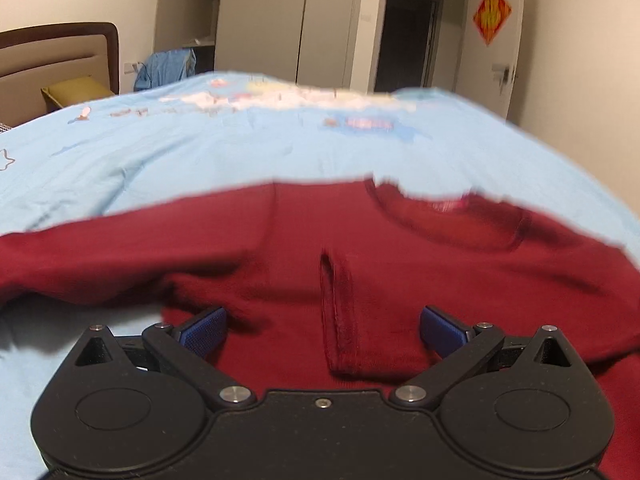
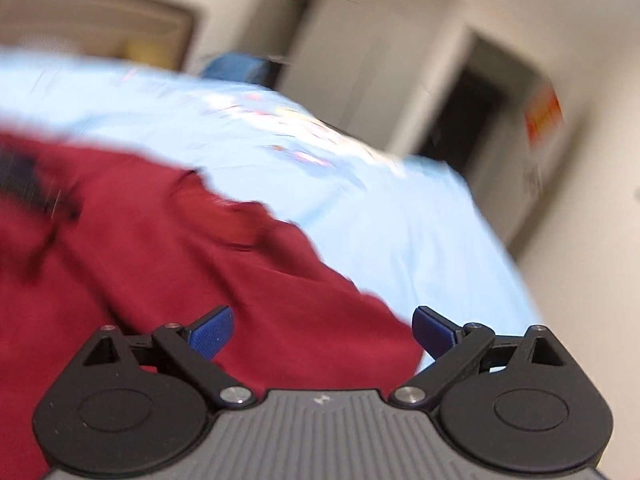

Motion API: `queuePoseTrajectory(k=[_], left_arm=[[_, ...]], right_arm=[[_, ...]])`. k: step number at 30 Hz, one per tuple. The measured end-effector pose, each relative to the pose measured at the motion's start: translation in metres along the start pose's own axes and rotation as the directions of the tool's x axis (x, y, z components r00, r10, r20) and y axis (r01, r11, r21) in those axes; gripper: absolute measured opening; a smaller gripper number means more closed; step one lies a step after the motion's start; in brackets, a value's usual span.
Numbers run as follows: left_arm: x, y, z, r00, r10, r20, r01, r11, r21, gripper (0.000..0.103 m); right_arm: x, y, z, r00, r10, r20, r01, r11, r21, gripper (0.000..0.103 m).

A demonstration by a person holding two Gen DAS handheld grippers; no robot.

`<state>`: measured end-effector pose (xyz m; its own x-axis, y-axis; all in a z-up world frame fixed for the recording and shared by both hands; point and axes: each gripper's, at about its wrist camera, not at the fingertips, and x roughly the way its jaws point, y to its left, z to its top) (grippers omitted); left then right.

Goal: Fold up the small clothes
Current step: 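Carry the sleeve with the right gripper across the sweater body, then open the right gripper to lay the sleeve on the sweater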

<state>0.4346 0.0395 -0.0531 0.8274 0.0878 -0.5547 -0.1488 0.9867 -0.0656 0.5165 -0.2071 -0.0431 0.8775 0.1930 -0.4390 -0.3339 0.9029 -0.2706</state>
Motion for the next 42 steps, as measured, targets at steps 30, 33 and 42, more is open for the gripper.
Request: queuePoseTrajectory(k=[30,33,42], left_arm=[[0.004,0.004,-0.015,0.999,-0.011,0.031,0.011,1.000,-0.008,0.103],[0.004,0.004,-0.015,0.999,-0.011,0.032,0.011,1.000,-0.008,0.102],[0.004,0.005,-0.015,0.999,-0.011,0.031,0.011,1.000,-0.007,0.103]], right_arm=[[0.007,-0.095,-0.053,0.991,-0.128,-0.045,0.135,0.909,0.393,0.025],[-0.018,-0.092,-0.060,0.991,-0.132,-0.025,0.132,0.924,0.358,0.044],[-0.092,-0.051,-0.107,0.994,-0.108,-0.025,0.111,0.951,0.289,0.057]])
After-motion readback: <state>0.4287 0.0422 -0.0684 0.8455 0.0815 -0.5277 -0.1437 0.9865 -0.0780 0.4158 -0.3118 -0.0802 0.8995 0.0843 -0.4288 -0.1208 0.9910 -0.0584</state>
